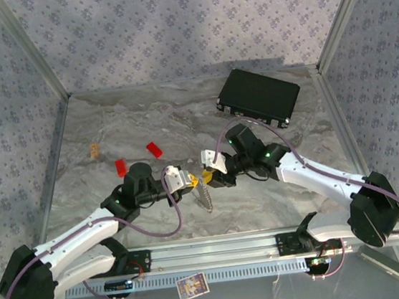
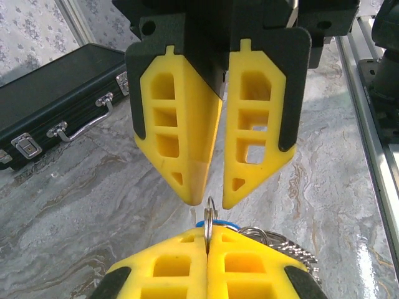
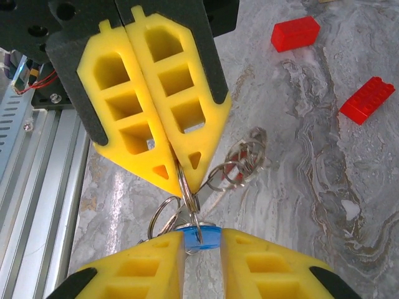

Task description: Put the keys on the keyring

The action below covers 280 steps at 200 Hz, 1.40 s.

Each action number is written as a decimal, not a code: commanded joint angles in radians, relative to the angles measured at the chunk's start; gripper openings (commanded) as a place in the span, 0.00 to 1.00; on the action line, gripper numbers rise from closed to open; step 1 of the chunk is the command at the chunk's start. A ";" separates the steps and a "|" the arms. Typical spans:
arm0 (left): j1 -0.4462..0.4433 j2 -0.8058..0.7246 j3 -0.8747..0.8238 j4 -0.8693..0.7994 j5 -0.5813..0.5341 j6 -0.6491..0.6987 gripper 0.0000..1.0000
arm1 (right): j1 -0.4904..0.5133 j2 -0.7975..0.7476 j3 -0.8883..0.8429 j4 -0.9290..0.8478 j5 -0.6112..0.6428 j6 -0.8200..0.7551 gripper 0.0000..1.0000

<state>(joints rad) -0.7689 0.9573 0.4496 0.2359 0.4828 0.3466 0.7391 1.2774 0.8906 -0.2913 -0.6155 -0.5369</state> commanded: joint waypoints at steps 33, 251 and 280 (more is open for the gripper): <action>-0.002 -0.018 -0.002 0.058 0.036 -0.014 0.00 | 0.000 0.009 0.005 0.006 -0.029 0.012 0.02; -0.003 0.007 -0.031 0.184 0.068 -0.079 0.00 | -0.003 0.007 -0.038 0.114 -0.090 0.049 0.14; -0.002 0.005 -0.032 0.178 0.064 -0.080 0.00 | -0.003 0.007 -0.034 0.123 -0.094 0.055 0.02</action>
<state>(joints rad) -0.7677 0.9649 0.4183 0.3508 0.5098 0.2794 0.7326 1.2877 0.8612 -0.1970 -0.6846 -0.4946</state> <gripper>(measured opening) 0.046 0.061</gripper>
